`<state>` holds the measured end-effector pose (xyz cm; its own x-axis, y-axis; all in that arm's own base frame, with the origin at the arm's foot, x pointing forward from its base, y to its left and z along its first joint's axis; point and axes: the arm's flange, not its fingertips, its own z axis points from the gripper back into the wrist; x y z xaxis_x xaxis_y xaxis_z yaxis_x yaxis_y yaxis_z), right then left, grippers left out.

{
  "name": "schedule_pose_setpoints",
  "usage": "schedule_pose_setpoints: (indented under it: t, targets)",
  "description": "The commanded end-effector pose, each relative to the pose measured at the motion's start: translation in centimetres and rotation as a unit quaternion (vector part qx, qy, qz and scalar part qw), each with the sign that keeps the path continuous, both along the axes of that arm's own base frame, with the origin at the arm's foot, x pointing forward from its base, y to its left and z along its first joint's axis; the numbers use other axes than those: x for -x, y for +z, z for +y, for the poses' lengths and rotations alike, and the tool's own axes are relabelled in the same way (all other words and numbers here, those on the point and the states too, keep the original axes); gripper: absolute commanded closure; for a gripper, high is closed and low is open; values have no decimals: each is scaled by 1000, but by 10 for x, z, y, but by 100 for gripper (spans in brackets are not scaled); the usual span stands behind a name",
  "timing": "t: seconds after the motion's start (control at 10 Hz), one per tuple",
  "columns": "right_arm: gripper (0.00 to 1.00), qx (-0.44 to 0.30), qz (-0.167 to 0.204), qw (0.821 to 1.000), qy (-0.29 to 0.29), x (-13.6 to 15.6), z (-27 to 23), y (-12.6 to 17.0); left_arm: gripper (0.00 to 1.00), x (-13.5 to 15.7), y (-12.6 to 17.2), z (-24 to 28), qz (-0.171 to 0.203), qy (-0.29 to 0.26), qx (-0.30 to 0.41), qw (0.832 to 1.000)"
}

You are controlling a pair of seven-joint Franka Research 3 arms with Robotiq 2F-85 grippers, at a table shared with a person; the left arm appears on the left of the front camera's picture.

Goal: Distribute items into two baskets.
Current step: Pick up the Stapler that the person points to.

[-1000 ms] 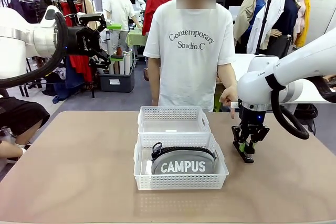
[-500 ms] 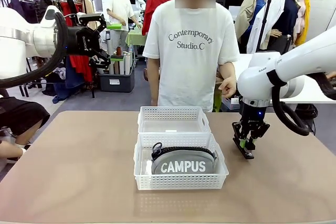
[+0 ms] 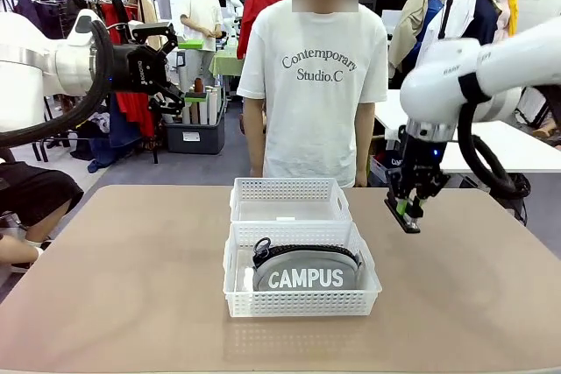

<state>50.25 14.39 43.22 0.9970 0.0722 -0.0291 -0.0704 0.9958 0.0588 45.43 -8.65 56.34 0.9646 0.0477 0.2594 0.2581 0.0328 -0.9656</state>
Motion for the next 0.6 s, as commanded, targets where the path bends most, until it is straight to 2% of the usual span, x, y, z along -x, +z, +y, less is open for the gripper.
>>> schedule_pose_setpoints:
  t: [0.0, 0.1, 0.5]
  targets:
    - [100, -17, 0, 1000, -8, -3, 20, 41, 0, 2, 2, 0, 2, 1, 7, 1000]
    - [100, -21, 8, 1000, -8, -3, 27, 64, 0, 2, 2, 0, 2, 1, 7, 1000]
    - [100, -28, 2, 1000, 10, -6, 49, 156, 0, 2, 2, 0, 2, 1, 7, 1000]
